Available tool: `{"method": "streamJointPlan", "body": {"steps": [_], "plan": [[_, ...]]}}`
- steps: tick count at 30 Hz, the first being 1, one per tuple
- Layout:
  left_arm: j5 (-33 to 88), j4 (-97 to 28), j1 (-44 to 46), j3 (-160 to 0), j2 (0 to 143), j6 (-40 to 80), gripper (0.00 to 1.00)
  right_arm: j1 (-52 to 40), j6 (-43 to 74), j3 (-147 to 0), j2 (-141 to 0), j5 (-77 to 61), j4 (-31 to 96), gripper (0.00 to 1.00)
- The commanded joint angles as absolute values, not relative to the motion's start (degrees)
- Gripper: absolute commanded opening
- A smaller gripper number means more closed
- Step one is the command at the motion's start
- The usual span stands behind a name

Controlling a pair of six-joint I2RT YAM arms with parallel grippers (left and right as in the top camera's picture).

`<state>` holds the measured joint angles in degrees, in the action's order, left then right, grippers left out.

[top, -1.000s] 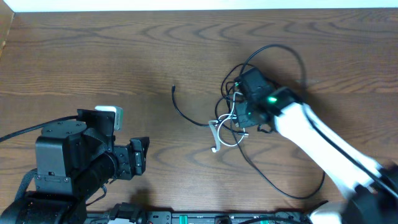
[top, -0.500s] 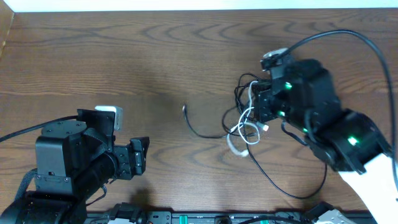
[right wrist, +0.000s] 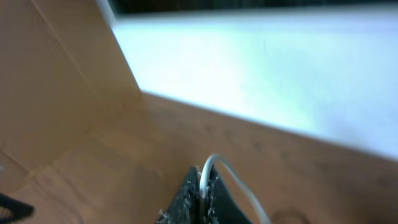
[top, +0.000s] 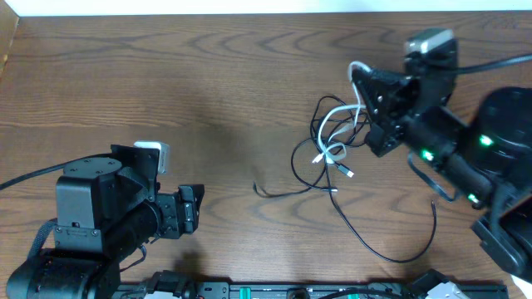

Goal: Untangle cables
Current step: 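Pull the white cable up and rightward out of the pile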

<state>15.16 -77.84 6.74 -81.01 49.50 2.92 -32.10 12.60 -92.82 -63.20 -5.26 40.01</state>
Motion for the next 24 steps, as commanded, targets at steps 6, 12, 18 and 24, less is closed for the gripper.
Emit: {"method": "streamJointPlan", "body": {"steps": [6, 12, 18, 24], "plan": [[16.1, -77.7, 6.4, -80.7, 49.8, 2.3, 0.80, -32.3, 8.4, -96.8, -60.6, -6.0, 34.0, 0.01], [16.1, -77.8, 6.4, -80.7, 49.8, 2.3, 0.80, -32.3, 6.5, -96.8, -60.0, 24.9, 35.6, 0.01], [16.1, -77.7, 6.4, -80.7, 49.8, 2.3, 0.80, -32.2, 13.0, -96.8, -61.1, 70.2, 48.0, 0.01], [16.1, -77.8, 6.4, -80.7, 49.8, 2.4, 0.80, -32.2, 29.0, -96.7, -62.3, 72.1, 68.5, 0.01]]}}
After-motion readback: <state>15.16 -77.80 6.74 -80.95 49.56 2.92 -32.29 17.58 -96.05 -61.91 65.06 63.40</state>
